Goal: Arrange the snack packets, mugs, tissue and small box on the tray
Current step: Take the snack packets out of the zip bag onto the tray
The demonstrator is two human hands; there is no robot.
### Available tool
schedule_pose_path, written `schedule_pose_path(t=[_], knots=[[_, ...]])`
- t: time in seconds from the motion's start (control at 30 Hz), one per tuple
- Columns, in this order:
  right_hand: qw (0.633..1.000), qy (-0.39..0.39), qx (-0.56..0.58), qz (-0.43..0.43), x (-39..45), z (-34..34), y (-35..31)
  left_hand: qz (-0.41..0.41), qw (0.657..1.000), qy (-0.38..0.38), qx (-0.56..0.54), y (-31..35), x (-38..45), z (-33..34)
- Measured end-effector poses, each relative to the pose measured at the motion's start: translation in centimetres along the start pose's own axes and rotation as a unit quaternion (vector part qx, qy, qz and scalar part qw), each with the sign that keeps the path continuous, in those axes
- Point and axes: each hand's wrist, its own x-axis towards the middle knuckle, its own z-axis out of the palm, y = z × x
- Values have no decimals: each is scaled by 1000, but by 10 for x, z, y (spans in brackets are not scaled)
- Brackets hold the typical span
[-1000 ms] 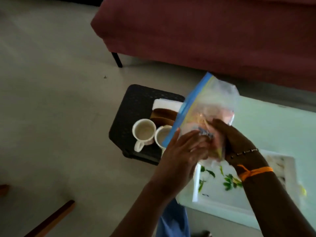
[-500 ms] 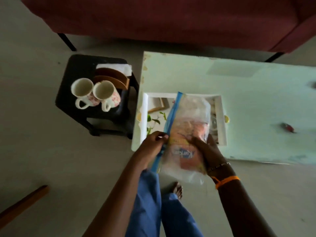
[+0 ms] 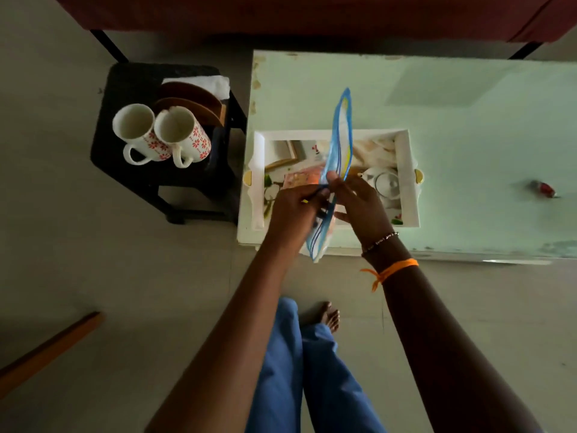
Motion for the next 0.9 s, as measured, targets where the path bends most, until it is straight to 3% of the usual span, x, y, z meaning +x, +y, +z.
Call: schedule_pose_path(t=[0.1, 0.3, 0.43, 0.5, 0.6, 0.67, 0.73, 0.83, 0.9], knots=[[998, 55, -17, -3, 3, -9, -3, 31, 997, 34, 58, 1, -1, 6], [979, 159, -125, -36, 8, -49, -2, 92, 970, 204, 91, 11, -1, -12], [977, 158, -127, -61, 8, -58, -7, 156, 951, 252, 91, 32, -3, -34], [964, 163, -179, -110, 7, -51, -15, 191, 936, 269, 120, 41, -6, -42], [908, 200, -273, -246, 2, -37, -37, 217, 923, 278, 157, 45, -13, -48], [901, 158, -264, -304, 0, -19, -49, 210, 923, 276, 168, 40, -18, -49], [918, 79, -262, -285, 4, 6, -52, 192, 929, 274, 161, 32, -21, -49], [957, -99, -241, -129, 24, 43, -39, 167, 934, 278, 152, 23, -25, -47], [941, -194, -269, -63, 38, 63, -25, 162, 935, 277, 150, 17, -27, -46]])
